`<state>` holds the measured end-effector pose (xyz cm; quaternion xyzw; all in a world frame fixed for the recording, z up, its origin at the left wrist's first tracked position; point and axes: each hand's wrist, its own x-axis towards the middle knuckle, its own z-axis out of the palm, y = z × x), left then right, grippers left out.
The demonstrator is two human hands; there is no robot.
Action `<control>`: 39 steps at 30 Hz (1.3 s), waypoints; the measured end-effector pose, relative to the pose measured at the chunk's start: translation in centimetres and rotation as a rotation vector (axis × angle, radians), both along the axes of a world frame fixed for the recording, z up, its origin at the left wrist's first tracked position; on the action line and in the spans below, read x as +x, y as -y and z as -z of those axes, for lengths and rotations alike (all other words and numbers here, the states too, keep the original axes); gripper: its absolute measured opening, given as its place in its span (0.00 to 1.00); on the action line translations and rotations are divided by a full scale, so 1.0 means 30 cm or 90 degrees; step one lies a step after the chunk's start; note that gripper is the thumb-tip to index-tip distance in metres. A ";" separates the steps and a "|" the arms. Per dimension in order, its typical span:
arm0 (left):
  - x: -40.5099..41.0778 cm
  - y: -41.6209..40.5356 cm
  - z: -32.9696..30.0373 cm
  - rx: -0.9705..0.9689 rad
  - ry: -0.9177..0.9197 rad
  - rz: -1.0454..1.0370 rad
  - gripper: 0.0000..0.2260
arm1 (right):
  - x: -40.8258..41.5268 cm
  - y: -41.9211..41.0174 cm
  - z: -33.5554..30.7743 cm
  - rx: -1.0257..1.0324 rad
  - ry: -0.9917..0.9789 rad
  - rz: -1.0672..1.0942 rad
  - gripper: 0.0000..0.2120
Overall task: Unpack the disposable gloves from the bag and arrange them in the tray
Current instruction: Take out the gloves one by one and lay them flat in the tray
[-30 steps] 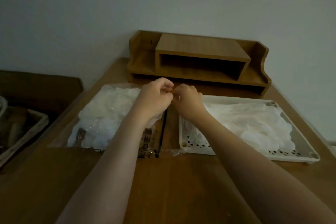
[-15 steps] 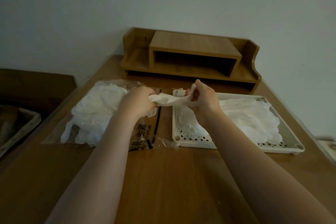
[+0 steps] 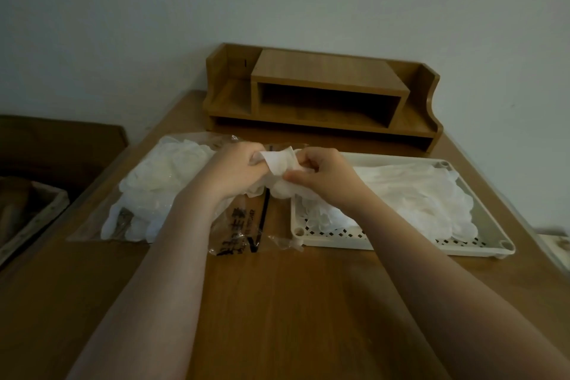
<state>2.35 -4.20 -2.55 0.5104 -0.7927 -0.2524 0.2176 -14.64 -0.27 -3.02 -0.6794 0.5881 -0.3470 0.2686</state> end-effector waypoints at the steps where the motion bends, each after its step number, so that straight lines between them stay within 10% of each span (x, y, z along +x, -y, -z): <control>1: 0.000 0.001 0.001 -0.002 0.020 0.001 0.13 | 0.005 0.002 -0.007 -0.019 -0.005 0.012 0.07; 12: -0.018 -0.027 -0.007 0.071 0.481 -0.074 0.42 | -0.112 -0.034 -0.047 0.086 0.558 0.039 0.11; 18: -0.089 -0.080 -0.097 -0.097 0.156 -0.036 0.39 | -0.170 -0.067 -0.052 0.109 0.706 -0.021 0.11; 25: -0.155 -0.140 -0.091 -0.066 -0.129 0.101 0.03 | -0.253 -0.132 -0.072 0.092 0.820 -0.187 0.14; 34: -0.349 -0.215 -0.024 0.202 -0.216 0.249 0.37 | -0.361 -0.178 -0.037 0.095 0.898 -0.275 0.12; 39: -0.413 -0.222 -0.026 0.276 -0.294 0.276 0.19 | -0.418 -0.198 -0.034 0.071 0.902 -0.386 0.19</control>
